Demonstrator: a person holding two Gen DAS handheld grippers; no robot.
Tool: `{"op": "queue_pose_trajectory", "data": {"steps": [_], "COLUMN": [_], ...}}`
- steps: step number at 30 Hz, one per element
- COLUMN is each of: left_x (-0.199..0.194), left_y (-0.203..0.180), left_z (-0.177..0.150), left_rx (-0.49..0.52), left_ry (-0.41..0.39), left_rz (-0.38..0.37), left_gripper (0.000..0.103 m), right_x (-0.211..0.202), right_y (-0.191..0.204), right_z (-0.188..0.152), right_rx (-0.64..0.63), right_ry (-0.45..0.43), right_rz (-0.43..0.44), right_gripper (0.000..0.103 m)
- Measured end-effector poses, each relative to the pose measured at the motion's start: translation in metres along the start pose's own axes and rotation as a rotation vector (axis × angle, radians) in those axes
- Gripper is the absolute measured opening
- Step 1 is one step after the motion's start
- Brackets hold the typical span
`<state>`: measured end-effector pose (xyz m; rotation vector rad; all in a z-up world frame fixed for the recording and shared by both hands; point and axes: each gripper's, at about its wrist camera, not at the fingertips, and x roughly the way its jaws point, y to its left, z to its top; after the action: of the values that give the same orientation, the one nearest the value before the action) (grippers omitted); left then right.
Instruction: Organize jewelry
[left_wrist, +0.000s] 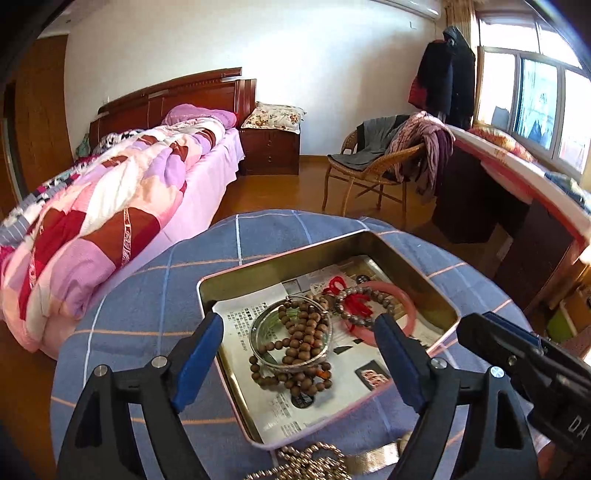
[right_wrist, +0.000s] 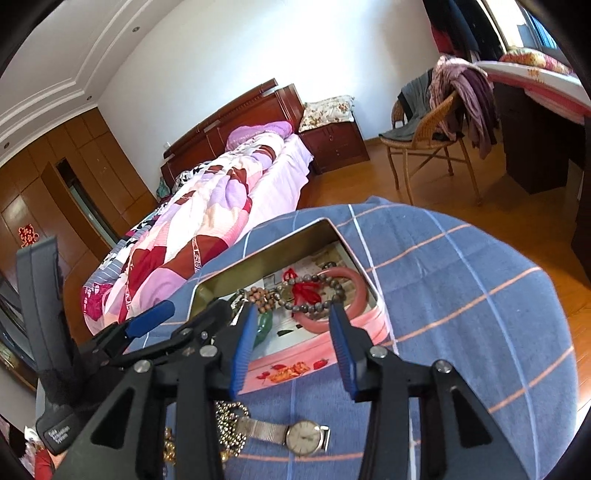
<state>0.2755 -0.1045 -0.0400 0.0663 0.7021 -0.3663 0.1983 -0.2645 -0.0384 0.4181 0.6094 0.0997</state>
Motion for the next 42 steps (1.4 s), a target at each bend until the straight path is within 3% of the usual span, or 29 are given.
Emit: {"op": "queue_pose_trajectory", "data": {"steps": [8, 13, 16, 21, 25, 31, 35, 42], "left_x": [-0.026, -0.043, -0.053, -0.065, -0.075, -0.078, -0.083, -0.083], "left_y": [0.000, 0.021, 0.041, 0.066, 0.067, 0.066, 0.067, 0.097], "left_z": [-0.012, -0.035, -0.055, -0.086, -0.105, -0.123, -0.131, -0.148], "left_rx": [0.035, -0.017, -0.065, -0.136, -0.089, -0.051, -0.017, -0.079], "left_ry": [-0.036, -0.023, -0.015, 0.022, 0.027, 0.046, 0.049, 0.109], "left_rz": [0.041, -0.050, -0.059, -0.045, 0.017, -0.017, 0.002, 0.044], "left_gripper": [0.087, 0.087, 0.087, 0.087, 0.087, 0.087, 0.085, 0.077], "right_x": [-0.019, -0.028, -0.034, -0.035, -0.036, -0.040, -0.044, -0.039], "right_y": [0.011, 0.015, 0.014, 0.005, 0.002, 0.004, 0.010, 0.013], "right_z": [-0.012, -0.027, -0.041, -0.059, -0.072, -0.085, -0.090, -0.100], "right_rx": [-0.028, -0.072, -0.099, -0.079, -0.073, -0.086, -0.119, -0.142], "right_ry": [-0.008, 0.026, 0.044, 0.099, 0.129, 0.156, 0.161, 0.189], "right_rz": [-0.004, -0.014, -0.043, -0.044, -0.046, -0.037, -0.040, -0.039], "right_gripper": [0.051, 0.054, 0.060, 0.060, 0.060, 0.060, 0.060, 0.060]}}
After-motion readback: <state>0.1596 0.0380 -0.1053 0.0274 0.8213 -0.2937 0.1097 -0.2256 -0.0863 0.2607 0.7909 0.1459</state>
